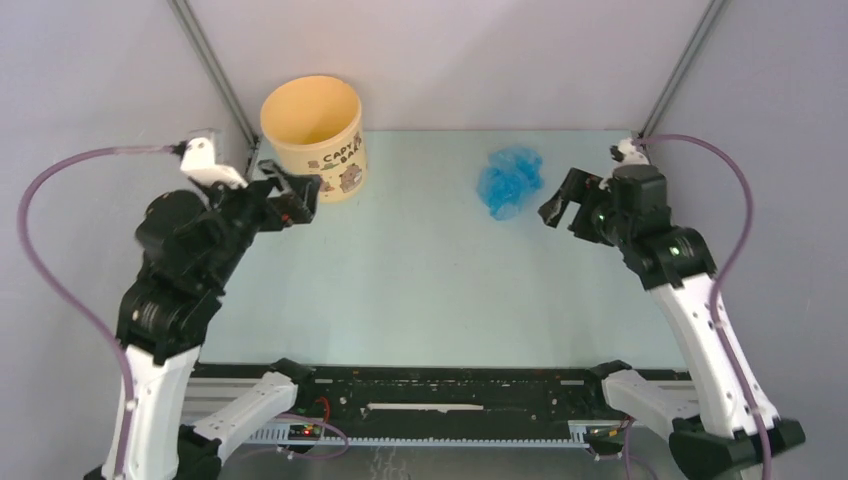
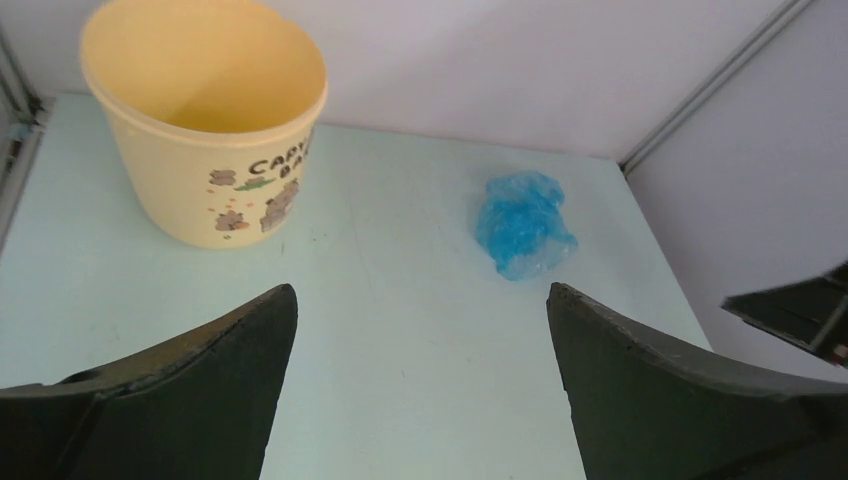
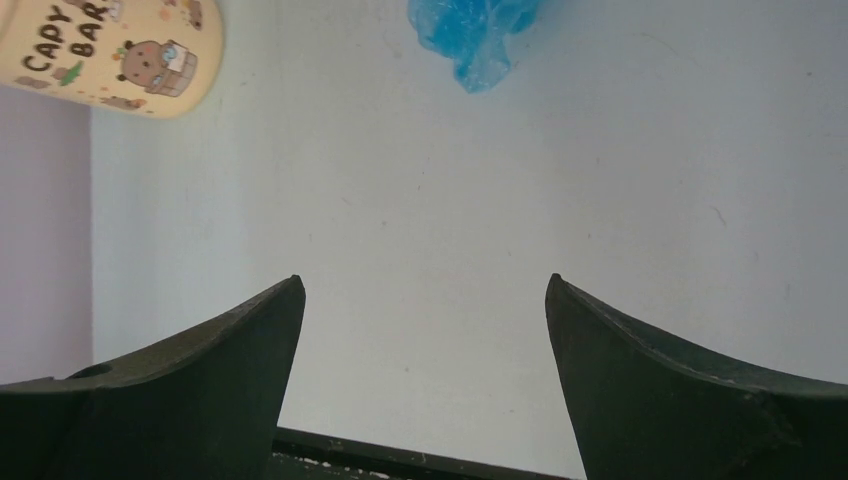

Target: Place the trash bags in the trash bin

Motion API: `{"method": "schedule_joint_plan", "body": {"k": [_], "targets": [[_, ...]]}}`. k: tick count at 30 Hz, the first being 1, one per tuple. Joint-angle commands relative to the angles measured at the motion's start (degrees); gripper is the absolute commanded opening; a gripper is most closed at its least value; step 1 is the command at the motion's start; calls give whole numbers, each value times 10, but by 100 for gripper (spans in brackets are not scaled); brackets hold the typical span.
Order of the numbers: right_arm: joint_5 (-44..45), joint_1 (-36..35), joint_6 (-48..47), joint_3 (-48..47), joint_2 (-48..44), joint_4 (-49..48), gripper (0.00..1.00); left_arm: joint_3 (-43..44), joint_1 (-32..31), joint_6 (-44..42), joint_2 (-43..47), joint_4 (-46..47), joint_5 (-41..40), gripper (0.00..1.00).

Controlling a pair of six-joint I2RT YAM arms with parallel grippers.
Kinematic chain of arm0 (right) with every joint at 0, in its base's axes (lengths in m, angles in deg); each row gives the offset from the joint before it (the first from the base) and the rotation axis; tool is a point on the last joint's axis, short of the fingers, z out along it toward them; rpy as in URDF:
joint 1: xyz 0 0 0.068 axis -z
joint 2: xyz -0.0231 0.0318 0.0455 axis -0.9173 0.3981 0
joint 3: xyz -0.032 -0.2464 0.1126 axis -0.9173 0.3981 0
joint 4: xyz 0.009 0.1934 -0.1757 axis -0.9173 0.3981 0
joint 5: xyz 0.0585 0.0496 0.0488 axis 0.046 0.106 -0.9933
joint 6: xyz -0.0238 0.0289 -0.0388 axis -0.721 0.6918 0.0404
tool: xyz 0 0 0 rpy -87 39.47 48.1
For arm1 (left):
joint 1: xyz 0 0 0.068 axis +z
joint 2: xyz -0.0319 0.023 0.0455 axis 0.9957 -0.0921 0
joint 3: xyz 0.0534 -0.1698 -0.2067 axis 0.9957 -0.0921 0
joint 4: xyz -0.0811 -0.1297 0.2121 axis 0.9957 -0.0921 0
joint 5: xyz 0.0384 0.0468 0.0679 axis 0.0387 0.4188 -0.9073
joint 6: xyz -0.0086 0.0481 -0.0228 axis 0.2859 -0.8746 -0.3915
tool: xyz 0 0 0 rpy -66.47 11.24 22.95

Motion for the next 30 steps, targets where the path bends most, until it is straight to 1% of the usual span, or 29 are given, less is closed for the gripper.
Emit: {"method": "schedule_joint_plan", "body": {"k": [1,4,7,10,16,18,21,24,27,28,30], "targets": [[-14,-6,-9,13,58,-92,99,12,-31,20,-71,22,9,100],[-36,-2,-17,14,109,-129,99,29,-53,31,-122,31,6,100],[-81,13,-11,13,164,-170,99,41,-66,41,-167,32,14,100],[-122,35,14,4,232,-207,99,47,-75,50,-202,32,32,100],[-261,134,124,-30,403,-282,99,52,-83,38,-241,16,52,100],[-300,161,145,-59,463,-293,99,56,-83,29,-246,7,55,100],[-355,180,147,-126,546,-282,89,46,-84,15,-242,6,61,100],[-363,178,135,-190,607,-265,82,37,-84,-11,-233,7,59,100],[-394,171,143,-222,633,-263,65,38,-84,-38,-223,7,35,100],[-408,167,145,-223,634,-267,62,39,-84,-45,-221,7,27,100],[-436,155,145,-207,625,-296,61,40,-84,-50,-221,8,20,100]]}}
